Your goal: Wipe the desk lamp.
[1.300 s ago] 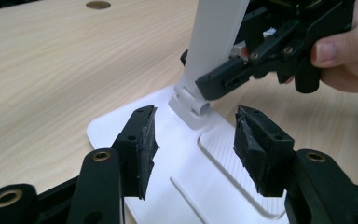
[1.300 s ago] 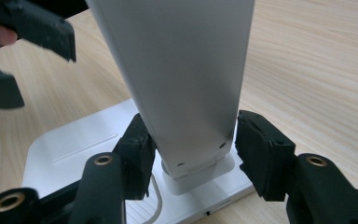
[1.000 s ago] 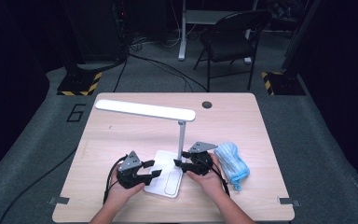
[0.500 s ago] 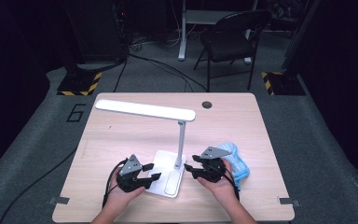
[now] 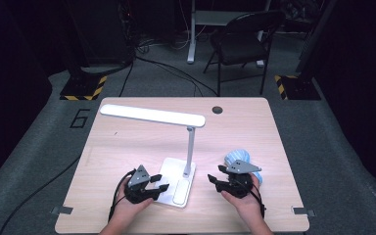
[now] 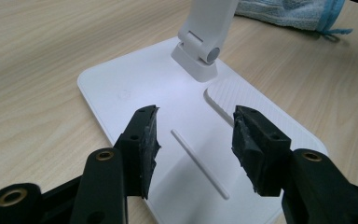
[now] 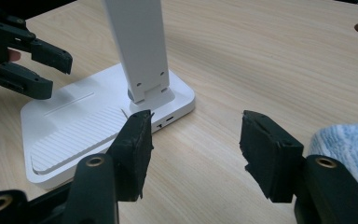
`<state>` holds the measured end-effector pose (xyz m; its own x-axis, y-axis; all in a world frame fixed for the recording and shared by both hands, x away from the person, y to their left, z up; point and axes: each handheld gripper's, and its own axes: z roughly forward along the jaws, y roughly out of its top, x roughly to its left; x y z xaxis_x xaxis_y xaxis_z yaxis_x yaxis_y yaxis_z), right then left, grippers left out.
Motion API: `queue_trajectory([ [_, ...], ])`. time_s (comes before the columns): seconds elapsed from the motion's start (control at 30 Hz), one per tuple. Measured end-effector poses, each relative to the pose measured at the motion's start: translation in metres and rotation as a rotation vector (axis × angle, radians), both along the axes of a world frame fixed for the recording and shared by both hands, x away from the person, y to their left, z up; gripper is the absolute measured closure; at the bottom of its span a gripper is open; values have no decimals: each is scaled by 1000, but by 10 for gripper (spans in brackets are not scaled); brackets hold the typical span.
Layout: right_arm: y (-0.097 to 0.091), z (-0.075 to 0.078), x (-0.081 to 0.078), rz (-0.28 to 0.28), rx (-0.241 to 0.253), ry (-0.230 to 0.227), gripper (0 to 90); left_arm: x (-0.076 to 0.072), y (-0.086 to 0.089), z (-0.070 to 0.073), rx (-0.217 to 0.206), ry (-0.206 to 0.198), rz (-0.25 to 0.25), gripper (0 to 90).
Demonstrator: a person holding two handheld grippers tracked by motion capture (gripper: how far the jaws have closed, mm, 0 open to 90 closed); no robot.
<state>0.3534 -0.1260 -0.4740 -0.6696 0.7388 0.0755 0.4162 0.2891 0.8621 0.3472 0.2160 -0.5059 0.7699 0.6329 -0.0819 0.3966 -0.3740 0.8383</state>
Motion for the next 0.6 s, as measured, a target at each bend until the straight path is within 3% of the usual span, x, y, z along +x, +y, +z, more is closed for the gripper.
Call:
queue_trajectory([
  [0.17, -7, -6, 2, -25, 3, -5, 447, 2, 1, -4, 0, 4, 20, 471],
  [0.3, -9, -11, 1, -44, -52, -23, 447, 2, 1, -7, 8, 6, 22, 444],
  [0.6, -22, -10, 3, -94, -51, -26, 447, 1, -3, -9, 11, 12, 12, 422],
])
